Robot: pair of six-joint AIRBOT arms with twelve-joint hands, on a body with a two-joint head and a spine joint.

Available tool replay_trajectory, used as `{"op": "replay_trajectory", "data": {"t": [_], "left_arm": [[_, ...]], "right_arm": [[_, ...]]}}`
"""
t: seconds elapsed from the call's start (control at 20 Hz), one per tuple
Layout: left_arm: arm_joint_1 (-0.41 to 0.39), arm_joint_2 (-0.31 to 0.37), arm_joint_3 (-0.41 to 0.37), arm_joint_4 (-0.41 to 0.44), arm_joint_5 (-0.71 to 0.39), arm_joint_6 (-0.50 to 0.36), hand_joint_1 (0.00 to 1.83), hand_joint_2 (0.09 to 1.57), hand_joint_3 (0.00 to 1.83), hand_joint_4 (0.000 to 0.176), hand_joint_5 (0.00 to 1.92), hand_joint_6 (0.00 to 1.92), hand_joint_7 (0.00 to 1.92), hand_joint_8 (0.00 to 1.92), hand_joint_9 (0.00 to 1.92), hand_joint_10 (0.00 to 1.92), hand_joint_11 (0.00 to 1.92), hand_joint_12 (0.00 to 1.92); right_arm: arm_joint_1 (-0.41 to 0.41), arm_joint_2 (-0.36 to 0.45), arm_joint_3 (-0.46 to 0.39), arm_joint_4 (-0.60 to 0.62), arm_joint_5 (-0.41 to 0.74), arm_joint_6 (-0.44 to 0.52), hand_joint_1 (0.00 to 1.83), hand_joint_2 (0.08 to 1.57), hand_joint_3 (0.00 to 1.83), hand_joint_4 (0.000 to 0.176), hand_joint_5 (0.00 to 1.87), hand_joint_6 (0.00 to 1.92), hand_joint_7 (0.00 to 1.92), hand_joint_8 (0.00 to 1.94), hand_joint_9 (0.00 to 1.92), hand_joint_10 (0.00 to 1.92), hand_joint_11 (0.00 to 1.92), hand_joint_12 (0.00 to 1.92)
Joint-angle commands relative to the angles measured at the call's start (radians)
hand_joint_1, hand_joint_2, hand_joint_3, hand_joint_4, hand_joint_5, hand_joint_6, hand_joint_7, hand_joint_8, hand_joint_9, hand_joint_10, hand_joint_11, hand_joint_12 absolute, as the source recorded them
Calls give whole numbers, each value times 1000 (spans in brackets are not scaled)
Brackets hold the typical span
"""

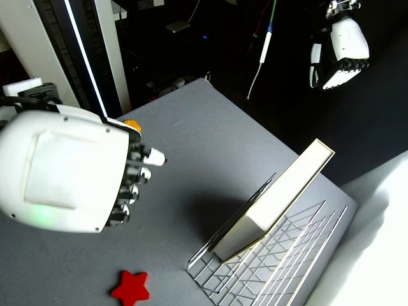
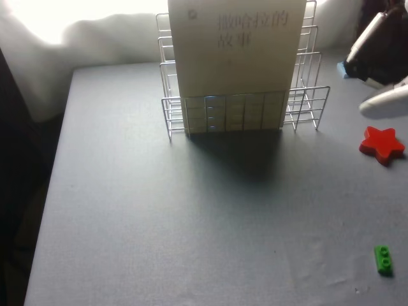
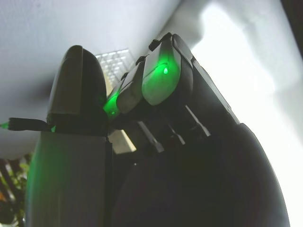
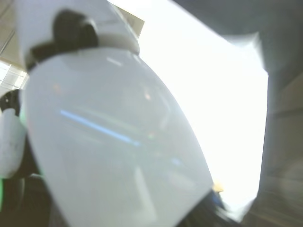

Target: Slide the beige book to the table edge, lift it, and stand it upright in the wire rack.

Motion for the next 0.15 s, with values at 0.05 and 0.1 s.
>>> {"op": "replay_trajectory", "data": {"t": [0.05,0.1], "left_arm": [[-10,14,2,-24,-74,17,1358,1163,0,0,1180,1921,1308,1921,1378,1921,1464,1921],[-10,14,1,-24,-94,41,1349,1167,0,0,1178,1921,1299,1921,1362,1921,1440,1921]], "right_arm": [[6,8,-1,47,54,-61,1149,1261,12,0,1156,1921,1286,1941,1449,1921,1579,1921],[7,9,0,46,63,-115,1162,1247,4,0,1158,1921,1286,1941,1450,1921,1579,1921]]}}
